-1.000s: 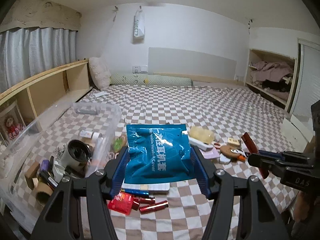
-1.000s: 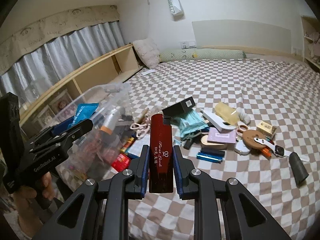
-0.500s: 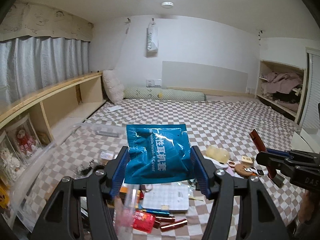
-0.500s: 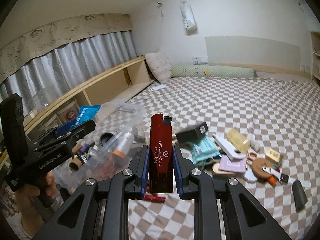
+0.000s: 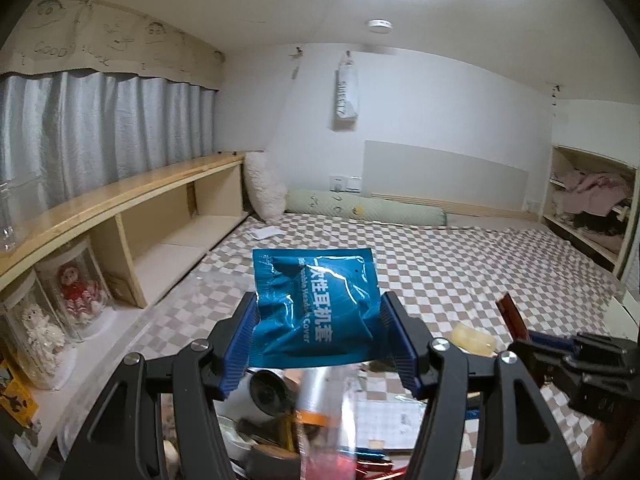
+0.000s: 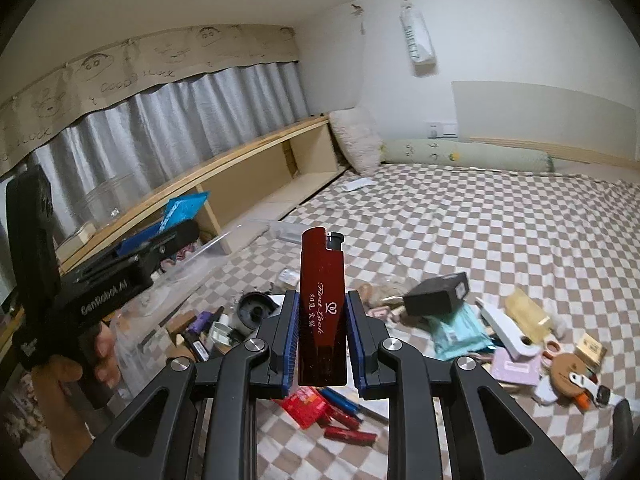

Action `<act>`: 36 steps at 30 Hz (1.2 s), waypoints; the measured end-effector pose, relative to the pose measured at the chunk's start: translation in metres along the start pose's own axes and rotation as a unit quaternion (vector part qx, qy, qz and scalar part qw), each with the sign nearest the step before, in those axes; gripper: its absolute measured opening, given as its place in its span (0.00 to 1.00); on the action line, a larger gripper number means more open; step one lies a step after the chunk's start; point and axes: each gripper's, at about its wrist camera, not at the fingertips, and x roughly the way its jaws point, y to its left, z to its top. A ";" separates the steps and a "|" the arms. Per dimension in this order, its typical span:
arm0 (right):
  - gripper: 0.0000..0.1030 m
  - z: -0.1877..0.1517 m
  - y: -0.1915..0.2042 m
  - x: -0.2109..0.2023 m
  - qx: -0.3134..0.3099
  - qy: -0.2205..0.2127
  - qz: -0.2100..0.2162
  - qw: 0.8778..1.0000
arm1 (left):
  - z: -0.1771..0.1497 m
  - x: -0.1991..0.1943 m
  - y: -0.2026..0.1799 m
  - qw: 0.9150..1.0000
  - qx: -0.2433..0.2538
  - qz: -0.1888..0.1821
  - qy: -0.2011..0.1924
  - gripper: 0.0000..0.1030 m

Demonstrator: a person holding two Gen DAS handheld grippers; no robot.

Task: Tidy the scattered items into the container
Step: 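Lift and carry the blue packet and red lighter over the clear plastic box, then open the left gripper to drop the blue packet into the box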

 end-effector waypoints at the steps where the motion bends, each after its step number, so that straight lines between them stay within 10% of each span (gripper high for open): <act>1: 0.23 0.001 0.003 0.003 -0.001 0.001 0.003 1.000 | 0.000 0.001 0.002 1.000 0.000 0.003 0.001 0.59; 36: 0.23 -0.003 0.045 0.046 -0.029 0.047 0.035 0.998 | -0.019 0.119 0.088 0.976 -0.106 0.026 0.189 0.59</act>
